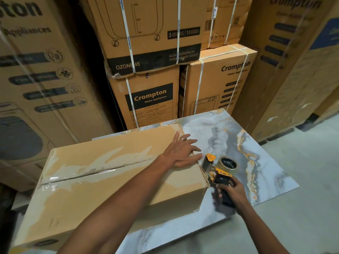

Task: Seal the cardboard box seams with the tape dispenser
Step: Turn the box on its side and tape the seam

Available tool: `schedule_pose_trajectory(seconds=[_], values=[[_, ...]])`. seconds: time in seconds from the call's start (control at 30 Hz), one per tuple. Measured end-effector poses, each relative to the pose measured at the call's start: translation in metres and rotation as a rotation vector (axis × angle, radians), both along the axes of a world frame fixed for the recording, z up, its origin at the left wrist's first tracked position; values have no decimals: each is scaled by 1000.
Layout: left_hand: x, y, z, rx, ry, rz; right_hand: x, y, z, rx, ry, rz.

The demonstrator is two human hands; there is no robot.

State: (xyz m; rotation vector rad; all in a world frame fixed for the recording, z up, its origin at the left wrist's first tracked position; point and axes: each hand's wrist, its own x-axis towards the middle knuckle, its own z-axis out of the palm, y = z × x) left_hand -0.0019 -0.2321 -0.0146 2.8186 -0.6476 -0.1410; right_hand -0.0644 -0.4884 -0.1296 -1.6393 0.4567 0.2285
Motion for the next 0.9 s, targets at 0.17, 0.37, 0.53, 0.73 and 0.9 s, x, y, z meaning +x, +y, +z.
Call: schedule_pose_trajectory(seconds=[0.17, 0.37, 0.53, 0.73, 0.9], values=[[-11, 26, -5, -346, -104, 136, 10, 10, 27, 207, -7, -8], [0, 36, 8, -721, 33, 293, 24, 39, 80, 379, -156, 34], [16, 18, 33, -884, 76, 298, 35, 66, 117, 407, -241, 108], [29, 16, 38, -998, 25, 379, 62, 91, 141, 355, -275, 119], [47, 46, 34, -1159, -8, 535, 93, 97, 150, 169, -329, 134]])
